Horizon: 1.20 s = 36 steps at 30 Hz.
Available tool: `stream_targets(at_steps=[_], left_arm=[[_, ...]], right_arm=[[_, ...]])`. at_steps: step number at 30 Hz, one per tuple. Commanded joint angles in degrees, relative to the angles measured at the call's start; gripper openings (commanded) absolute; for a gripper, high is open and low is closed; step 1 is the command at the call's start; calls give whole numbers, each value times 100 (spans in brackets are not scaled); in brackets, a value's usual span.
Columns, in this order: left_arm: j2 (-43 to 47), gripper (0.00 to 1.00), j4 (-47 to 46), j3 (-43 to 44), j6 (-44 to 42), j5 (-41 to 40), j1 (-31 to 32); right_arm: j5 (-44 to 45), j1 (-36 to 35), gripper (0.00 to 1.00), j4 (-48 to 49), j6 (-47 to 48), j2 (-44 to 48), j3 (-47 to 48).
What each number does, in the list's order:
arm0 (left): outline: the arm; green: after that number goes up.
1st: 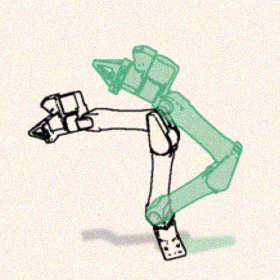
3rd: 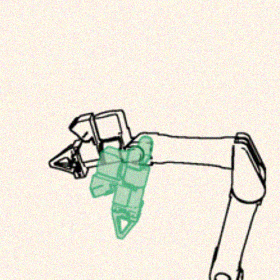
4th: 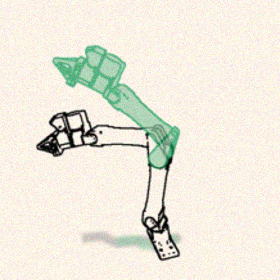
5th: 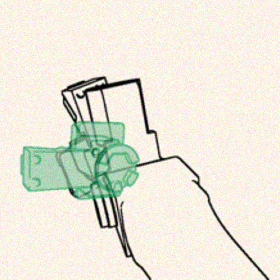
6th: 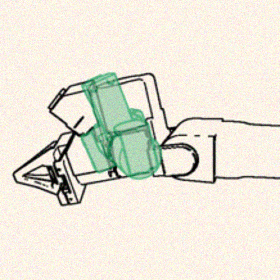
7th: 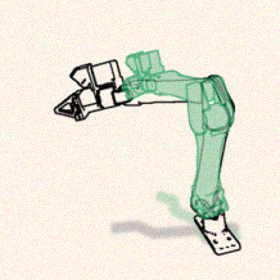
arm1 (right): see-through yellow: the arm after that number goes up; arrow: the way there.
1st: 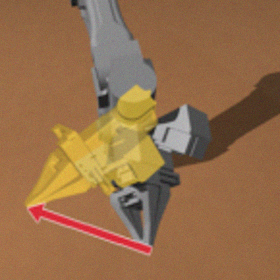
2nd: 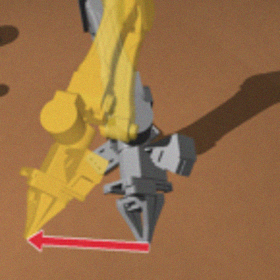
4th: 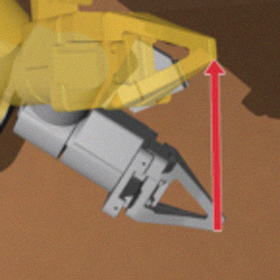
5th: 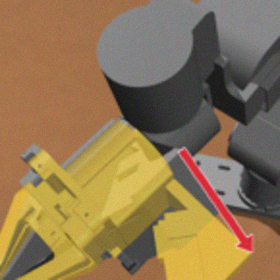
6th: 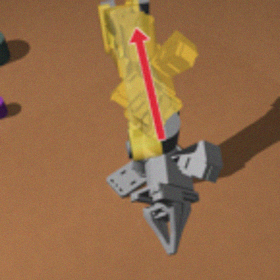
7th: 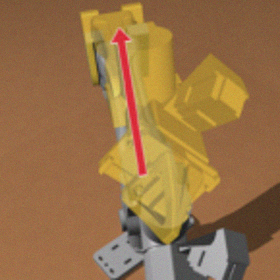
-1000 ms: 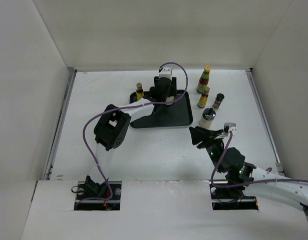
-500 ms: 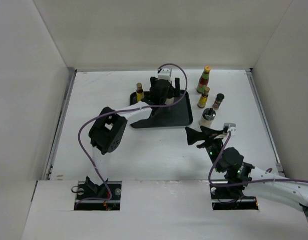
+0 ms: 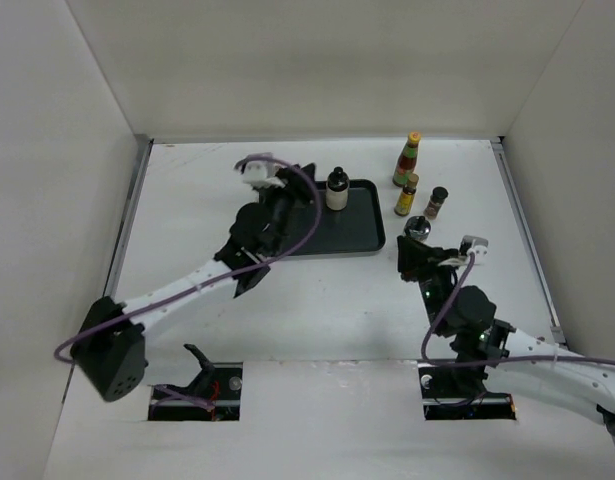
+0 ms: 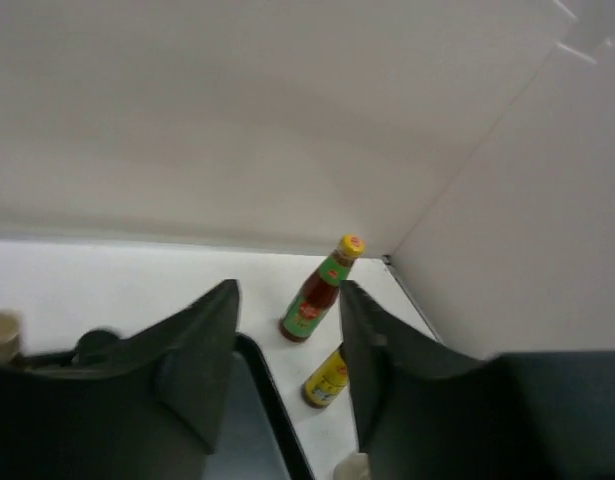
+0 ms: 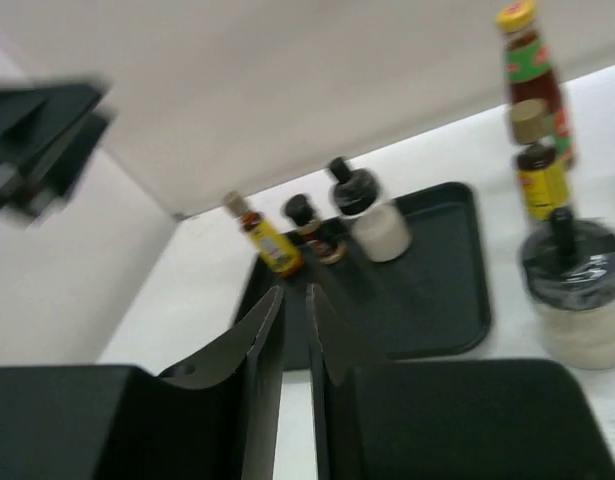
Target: Organize the condiment bottles
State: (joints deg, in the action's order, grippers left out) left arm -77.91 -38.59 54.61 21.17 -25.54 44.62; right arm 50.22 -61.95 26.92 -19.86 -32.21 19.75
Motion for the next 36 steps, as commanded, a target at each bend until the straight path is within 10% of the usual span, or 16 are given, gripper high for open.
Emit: stream_targets(at_steps=[1,5,11,24,36], left_arm=[[835,36,-483,-1387,580,-1153,-168],[2092,29,-291,-2935,1046,-1717,-467],[3386,27,746,-4027,1785,-1972,-967],[3459,74,740,-4626,2216,-1990,-1751],[2992,79,229,-4766,2137,-1893,-1426]], right_arm=[[909,275,27,-711,166,-504,608],[763,1170,72,-1530,123,-1330,1153],[-379,2480,94,-2637,-167,-2289,1944],[-1681,3484,99,-3211,-396,-3731,2350],[-2103,4002,91,-2252,-440,-4460,2411]])
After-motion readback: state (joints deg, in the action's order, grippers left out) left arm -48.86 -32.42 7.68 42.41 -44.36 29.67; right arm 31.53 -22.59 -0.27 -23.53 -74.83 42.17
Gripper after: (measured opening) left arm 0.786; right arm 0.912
